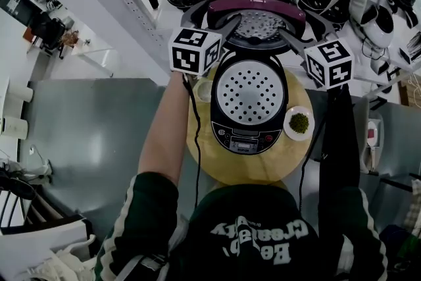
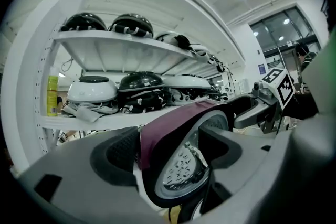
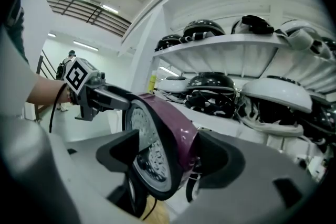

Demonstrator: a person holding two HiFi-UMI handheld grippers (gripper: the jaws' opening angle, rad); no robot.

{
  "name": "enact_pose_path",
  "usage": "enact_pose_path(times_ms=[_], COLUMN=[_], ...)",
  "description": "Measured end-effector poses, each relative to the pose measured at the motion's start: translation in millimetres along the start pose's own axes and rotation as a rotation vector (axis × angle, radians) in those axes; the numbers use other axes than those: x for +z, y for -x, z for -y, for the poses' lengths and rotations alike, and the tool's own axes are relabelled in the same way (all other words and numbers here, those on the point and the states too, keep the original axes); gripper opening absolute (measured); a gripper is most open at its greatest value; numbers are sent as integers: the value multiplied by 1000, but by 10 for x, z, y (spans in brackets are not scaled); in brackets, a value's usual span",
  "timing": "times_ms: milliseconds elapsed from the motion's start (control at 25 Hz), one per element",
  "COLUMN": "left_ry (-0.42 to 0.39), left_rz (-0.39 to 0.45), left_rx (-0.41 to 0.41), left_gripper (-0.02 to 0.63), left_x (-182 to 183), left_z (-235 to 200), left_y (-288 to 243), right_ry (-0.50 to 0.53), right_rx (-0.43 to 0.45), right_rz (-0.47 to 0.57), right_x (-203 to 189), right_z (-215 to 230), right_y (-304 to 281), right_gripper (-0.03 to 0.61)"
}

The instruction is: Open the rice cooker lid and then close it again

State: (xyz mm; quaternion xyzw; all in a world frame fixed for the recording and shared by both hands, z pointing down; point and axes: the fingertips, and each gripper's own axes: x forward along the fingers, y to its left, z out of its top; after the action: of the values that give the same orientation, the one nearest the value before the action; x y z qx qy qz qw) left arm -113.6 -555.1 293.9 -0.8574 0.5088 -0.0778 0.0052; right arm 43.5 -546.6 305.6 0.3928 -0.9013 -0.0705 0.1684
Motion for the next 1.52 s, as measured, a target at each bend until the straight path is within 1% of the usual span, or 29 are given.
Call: enact_pose_path(times_ms=[160,280,560,680,960,1120,1280,1520], left_ry=[5,5,-22,-19,4,0,-18,3], left_rz=[-9,-6,-15,-8,10,7,-8,-11], left_rx=[3,5,-8,-16,-23,-32,-44,-74], left_gripper=[348,356,368,374,376,376,388,390], left_x=[-8,-16,-61,-73,-144,-229,-329,-471], left_z=[-11,11,124,181,305,402,521,647], left_y=[-14,-1,146,230,454,601,729,930], right_ry=[16,1,5,16,10,9,-3,-13], right_rx=[5,10,8,11,-5,-17,-24,-15], right_rz=[-24,-28,-39,-49,-58,-70,-75,-97], right_x=[-8,-11,-31,-45,-108,-173,-241,-358], right_z=[-32,-55,-196,-278,-479,-612,-759,-964], right_y=[12,28,151,222,385,482,570,694], right_gripper=[370,379,394,408,414,414,440,451])
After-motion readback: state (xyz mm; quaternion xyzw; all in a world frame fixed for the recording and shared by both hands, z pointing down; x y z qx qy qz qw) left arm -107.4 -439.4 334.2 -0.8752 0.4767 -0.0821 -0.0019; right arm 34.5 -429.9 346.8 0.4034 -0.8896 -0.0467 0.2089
